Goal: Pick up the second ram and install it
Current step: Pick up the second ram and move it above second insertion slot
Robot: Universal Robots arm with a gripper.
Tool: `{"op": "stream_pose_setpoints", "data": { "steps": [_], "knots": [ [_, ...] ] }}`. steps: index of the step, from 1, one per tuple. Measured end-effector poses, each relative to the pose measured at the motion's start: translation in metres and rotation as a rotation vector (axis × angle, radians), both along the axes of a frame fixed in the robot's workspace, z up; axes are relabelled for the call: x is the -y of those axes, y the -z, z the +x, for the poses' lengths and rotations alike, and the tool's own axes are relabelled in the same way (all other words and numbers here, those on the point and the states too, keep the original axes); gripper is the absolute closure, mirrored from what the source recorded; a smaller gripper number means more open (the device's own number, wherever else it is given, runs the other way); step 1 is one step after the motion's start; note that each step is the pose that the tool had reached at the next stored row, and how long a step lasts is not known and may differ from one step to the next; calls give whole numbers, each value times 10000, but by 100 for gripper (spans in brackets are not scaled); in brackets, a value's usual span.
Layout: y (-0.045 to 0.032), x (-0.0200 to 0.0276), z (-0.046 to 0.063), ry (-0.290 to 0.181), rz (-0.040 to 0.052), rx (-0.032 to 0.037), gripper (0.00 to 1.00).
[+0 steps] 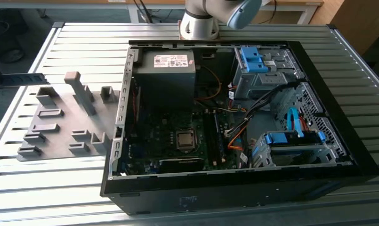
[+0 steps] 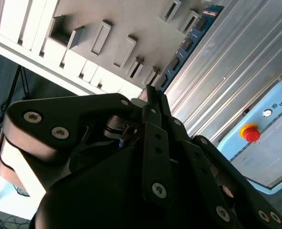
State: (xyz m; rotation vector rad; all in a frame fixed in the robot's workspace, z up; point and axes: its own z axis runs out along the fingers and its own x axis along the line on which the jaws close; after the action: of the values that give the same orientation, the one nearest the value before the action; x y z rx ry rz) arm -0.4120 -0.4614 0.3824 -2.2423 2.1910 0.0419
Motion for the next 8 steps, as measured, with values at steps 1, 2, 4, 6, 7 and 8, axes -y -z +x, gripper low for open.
{"op": "stream_pose_setpoints", "data": {
  "steps": [1,2,4,6,7,8],
  "knots": [
    [-22,0,0,0,0,0,86],
    [-45,0,0,0,0,0,86],
    [-93,0,0,1,0,0,86],
    [-131,0,0,0,0,-1,86],
    [-150,0,0,0,0,-1,86],
    [-165,0,0,0,0,-1,86]
  ]
}}
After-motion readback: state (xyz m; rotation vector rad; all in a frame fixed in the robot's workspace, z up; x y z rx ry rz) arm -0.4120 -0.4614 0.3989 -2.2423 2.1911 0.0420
